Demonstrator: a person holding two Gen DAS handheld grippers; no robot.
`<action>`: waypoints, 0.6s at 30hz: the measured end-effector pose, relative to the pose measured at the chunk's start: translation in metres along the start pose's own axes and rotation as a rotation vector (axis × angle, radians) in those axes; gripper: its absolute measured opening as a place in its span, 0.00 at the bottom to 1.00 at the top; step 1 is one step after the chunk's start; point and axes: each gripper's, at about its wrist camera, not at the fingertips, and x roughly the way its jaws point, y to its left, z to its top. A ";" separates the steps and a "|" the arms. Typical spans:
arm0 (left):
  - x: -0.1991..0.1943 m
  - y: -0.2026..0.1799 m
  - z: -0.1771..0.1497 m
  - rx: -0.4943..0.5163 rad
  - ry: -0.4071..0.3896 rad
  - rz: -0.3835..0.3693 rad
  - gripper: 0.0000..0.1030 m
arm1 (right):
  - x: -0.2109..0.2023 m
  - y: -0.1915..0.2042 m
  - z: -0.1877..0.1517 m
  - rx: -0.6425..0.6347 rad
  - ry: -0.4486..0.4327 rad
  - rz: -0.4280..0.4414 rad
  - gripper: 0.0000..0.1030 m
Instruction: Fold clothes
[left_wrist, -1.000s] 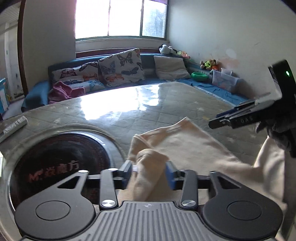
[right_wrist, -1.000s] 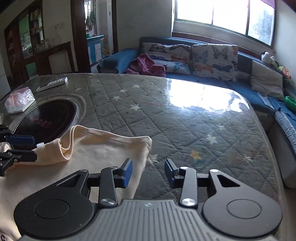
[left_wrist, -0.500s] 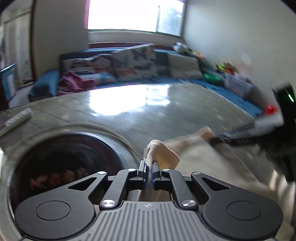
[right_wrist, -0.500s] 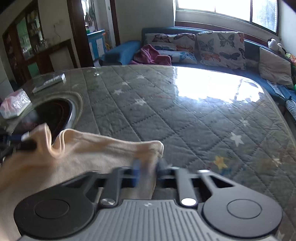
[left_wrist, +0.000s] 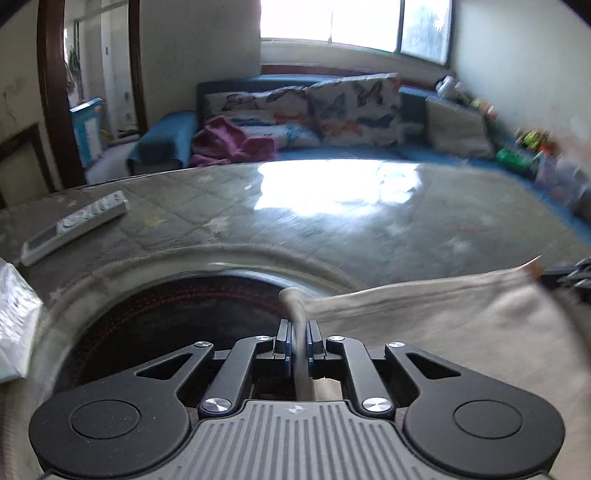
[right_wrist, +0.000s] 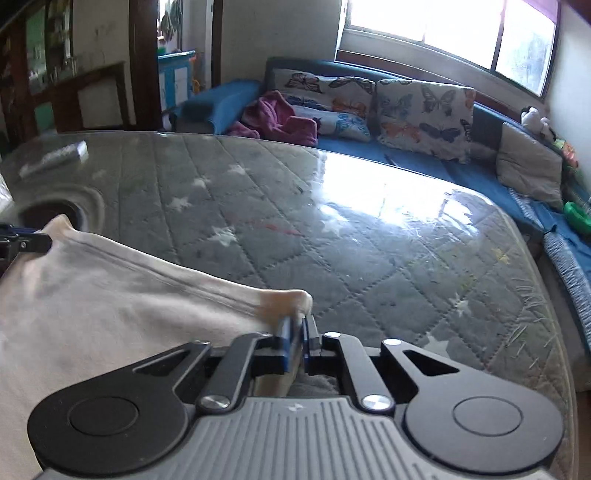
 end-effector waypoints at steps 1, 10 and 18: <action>-0.001 0.002 0.001 -0.004 0.001 0.005 0.20 | 0.000 0.000 0.000 -0.001 -0.002 -0.003 0.10; -0.049 -0.021 -0.005 0.060 -0.032 -0.101 0.19 | -0.077 0.029 -0.023 -0.080 -0.015 0.165 0.11; -0.076 -0.074 -0.039 0.190 -0.003 -0.268 0.19 | -0.143 0.087 -0.075 -0.235 0.029 0.345 0.11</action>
